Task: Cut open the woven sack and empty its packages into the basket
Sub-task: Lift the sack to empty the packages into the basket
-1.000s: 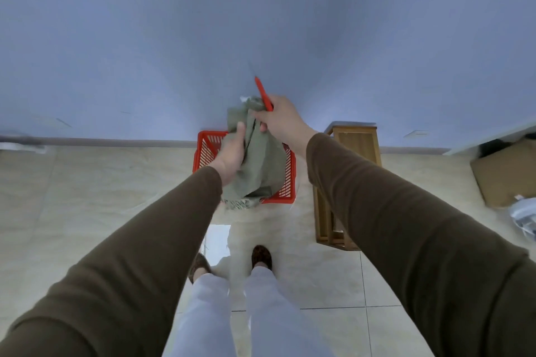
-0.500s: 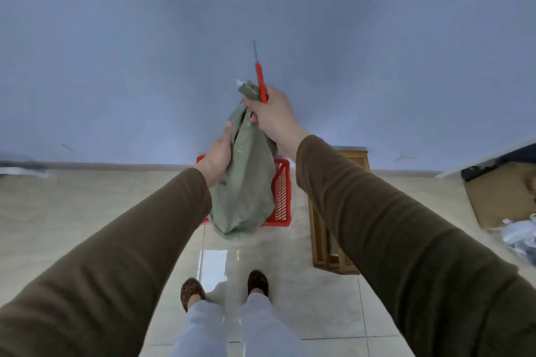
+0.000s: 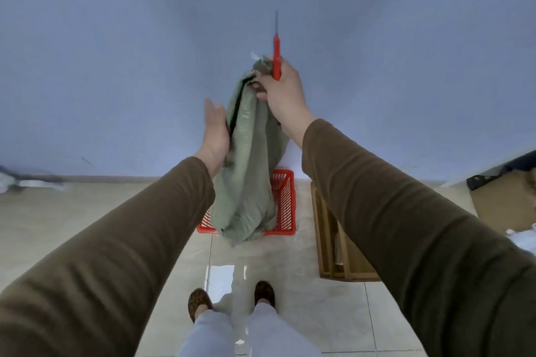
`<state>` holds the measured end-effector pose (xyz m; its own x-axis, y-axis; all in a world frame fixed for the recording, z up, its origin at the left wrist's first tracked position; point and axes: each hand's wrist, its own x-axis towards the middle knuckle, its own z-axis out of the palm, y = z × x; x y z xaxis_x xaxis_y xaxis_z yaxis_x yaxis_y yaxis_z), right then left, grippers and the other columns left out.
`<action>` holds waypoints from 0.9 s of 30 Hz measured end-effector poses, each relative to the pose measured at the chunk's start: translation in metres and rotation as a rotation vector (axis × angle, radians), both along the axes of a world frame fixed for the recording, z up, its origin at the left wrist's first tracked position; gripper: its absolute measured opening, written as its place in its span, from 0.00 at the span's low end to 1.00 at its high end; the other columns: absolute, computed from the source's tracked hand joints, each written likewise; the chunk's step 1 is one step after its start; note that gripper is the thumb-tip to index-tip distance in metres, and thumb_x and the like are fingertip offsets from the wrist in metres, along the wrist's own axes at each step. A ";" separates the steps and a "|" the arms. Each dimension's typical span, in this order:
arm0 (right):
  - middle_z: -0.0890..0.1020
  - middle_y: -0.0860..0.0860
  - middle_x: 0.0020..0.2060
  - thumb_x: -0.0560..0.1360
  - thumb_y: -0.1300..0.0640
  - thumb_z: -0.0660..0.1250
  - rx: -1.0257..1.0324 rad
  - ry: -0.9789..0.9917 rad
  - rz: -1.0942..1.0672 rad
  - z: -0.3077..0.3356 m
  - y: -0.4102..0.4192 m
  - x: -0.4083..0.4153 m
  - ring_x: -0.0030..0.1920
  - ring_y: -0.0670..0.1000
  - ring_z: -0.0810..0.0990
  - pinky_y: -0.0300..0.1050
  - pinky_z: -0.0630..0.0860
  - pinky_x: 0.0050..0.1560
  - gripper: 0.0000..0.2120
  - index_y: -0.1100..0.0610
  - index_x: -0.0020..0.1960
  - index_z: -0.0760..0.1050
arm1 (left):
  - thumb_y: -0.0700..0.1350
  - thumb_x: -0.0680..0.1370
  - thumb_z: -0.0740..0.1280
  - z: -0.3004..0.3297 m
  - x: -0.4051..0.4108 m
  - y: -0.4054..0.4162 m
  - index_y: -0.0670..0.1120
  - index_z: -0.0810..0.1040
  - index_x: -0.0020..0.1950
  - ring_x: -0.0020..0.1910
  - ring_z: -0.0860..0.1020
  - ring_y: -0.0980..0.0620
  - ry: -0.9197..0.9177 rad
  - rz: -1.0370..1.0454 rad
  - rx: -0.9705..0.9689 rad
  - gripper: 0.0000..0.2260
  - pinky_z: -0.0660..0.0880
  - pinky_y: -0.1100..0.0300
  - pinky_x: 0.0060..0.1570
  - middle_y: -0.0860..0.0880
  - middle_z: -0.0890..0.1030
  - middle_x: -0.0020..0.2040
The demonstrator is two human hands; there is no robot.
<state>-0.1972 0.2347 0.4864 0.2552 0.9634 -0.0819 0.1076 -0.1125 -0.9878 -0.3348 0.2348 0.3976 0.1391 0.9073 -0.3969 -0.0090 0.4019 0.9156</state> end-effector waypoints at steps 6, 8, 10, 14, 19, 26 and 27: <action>0.84 0.49 0.49 0.81 0.67 0.65 0.042 -0.001 0.006 0.007 -0.003 -0.005 0.53 0.53 0.85 0.48 0.82 0.58 0.14 0.46 0.51 0.76 | 0.72 0.80 0.47 0.009 -0.002 -0.002 0.53 0.81 0.68 0.62 0.84 0.54 0.065 -0.029 0.019 0.34 0.73 0.51 0.70 0.50 0.86 0.63; 0.84 0.51 0.50 0.81 0.67 0.65 0.035 0.010 0.041 0.009 -0.004 -0.007 0.54 0.54 0.85 0.45 0.82 0.56 0.12 0.51 0.55 0.78 | 0.69 0.83 0.48 0.009 -0.002 -0.003 0.53 0.83 0.65 0.58 0.85 0.53 0.070 -0.021 0.030 0.31 0.75 0.51 0.67 0.52 0.88 0.58; 0.84 0.52 0.52 0.81 0.67 0.65 0.065 0.075 -0.022 0.012 -0.003 -0.005 0.57 0.55 0.85 0.49 0.81 0.60 0.12 0.53 0.59 0.78 | 0.68 0.83 0.47 0.010 -0.002 -0.003 0.53 0.79 0.71 0.64 0.82 0.51 0.044 0.064 0.029 0.32 0.75 0.49 0.69 0.50 0.86 0.62; 0.84 0.57 0.58 0.83 0.68 0.64 0.070 0.197 0.037 0.027 -0.010 -0.005 0.54 0.52 0.84 0.42 0.82 0.56 0.13 0.63 0.66 0.77 | 0.68 0.84 0.47 0.017 -0.004 -0.006 0.55 0.88 0.51 0.48 0.88 0.56 0.024 0.015 0.014 0.32 0.82 0.59 0.49 0.54 0.90 0.46; 0.81 0.65 0.64 0.84 0.68 0.61 0.104 0.222 0.023 0.061 -0.014 -0.001 0.58 0.59 0.82 0.39 0.82 0.53 0.12 0.69 0.66 0.76 | 0.66 0.85 0.48 0.047 -0.004 -0.003 0.56 0.84 0.54 0.41 0.86 0.64 -0.019 0.031 0.078 0.27 0.80 0.70 0.36 0.60 0.89 0.42; 0.80 0.61 0.57 0.84 0.70 0.61 0.178 0.297 -0.022 0.111 -0.013 0.002 0.59 0.59 0.80 0.51 0.77 0.68 0.14 0.73 0.69 0.73 | 0.67 0.85 0.48 0.104 0.000 0.010 0.57 0.80 0.56 0.36 0.84 0.70 -0.032 0.077 0.190 0.24 0.78 0.73 0.32 0.67 0.85 0.36; 0.80 0.60 0.57 0.84 0.70 0.61 0.178 0.299 -0.016 0.115 -0.013 0.002 0.59 0.59 0.80 0.54 0.75 0.70 0.14 0.72 0.68 0.73 | 0.68 0.84 0.47 0.111 0.001 0.010 0.56 0.82 0.55 0.37 0.84 0.69 0.015 0.041 0.201 0.27 0.80 0.70 0.36 0.65 0.87 0.38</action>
<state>-0.1952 0.2215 0.6011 0.2604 0.9654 0.0133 -0.1895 0.0646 -0.9797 -0.3340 0.2450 0.5082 0.0962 0.9733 -0.2085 -0.0078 0.2102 0.9776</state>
